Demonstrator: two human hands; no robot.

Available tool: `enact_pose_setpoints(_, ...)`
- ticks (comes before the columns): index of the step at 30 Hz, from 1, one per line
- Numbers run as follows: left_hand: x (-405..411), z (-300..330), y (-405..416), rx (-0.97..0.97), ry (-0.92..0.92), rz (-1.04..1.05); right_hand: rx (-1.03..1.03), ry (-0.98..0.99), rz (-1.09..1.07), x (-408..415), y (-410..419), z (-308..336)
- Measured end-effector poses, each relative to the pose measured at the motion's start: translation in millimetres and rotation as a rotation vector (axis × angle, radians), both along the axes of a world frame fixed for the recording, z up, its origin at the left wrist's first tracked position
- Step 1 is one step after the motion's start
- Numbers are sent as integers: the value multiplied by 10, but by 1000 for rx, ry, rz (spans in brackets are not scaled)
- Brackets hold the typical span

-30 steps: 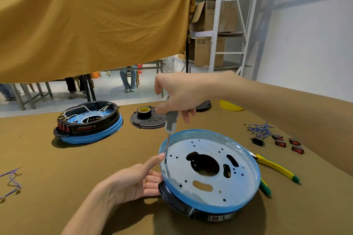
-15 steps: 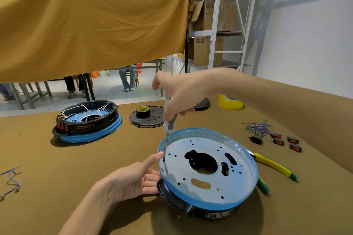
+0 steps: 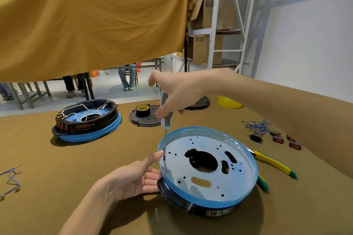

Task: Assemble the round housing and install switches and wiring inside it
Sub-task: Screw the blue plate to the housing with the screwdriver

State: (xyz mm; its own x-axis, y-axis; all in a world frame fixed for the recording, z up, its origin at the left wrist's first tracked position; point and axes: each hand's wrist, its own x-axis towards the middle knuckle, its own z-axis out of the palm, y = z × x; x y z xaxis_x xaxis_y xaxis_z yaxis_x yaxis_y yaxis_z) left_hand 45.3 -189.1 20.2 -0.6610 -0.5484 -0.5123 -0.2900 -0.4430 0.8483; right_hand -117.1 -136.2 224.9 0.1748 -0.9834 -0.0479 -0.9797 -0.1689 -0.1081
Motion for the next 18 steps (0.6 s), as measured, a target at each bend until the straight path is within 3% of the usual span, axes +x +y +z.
enact_pose_setpoints(5, 5, 7, -1, 10, -7, 1, -52, 27, -22, -19, 10, -33)
enact_pose_setpoints(9, -4, 4, -3, 0, -11, -3, 56, -107, -11, -42, 57, 11)
enact_pose_setpoints(13, -6, -4, 0, -15, -16, 1, -77, -47, 20, -18, 49, -75)
enact_pose_setpoints(18, -6, 4, 4, 5, -19, 10, 55, -114, 44, -7, 86, 5)
